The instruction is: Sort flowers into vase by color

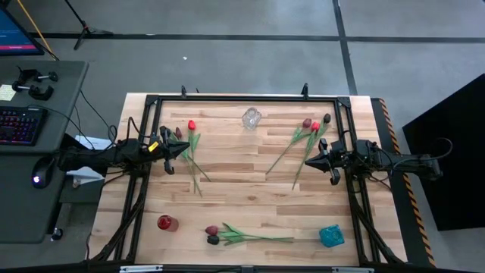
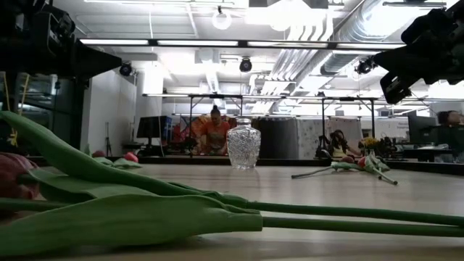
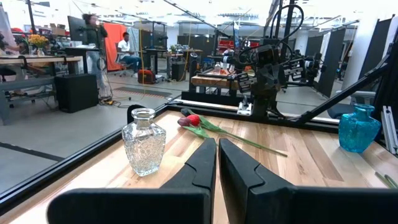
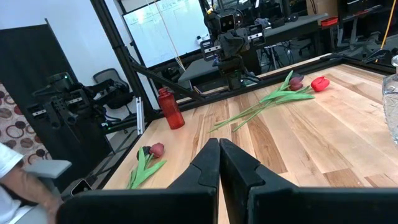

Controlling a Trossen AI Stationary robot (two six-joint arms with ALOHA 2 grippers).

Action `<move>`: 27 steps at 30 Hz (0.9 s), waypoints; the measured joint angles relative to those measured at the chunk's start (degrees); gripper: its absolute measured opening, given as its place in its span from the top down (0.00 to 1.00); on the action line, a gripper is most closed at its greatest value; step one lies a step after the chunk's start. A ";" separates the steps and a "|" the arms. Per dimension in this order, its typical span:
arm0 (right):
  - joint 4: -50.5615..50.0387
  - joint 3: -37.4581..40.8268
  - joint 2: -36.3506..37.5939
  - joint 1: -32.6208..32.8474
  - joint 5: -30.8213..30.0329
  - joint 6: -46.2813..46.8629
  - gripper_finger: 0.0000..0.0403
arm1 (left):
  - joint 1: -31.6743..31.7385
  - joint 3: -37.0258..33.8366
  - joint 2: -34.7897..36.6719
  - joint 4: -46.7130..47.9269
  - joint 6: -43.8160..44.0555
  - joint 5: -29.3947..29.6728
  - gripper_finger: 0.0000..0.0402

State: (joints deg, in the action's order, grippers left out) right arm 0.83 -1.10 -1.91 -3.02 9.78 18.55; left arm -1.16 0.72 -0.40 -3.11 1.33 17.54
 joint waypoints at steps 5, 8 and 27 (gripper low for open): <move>0.01 0.00 0.00 0.01 -0.02 0.00 1.00 | 0.01 -0.01 -0.01 0.01 0.00 0.00 0.98; 0.00 0.00 0.01 0.00 -0.01 0.02 1.00 | 0.00 -0.01 -0.02 0.00 0.00 0.00 0.98; 11.57 0.00 -0.02 0.01 -18.76 4.39 1.00 | 0.00 -0.01 -0.01 -0.01 -0.01 0.00 0.98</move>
State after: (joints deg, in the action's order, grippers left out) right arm 12.39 -1.10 -1.93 -3.01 -8.98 22.94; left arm -1.16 0.71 -0.42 -3.11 1.32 17.54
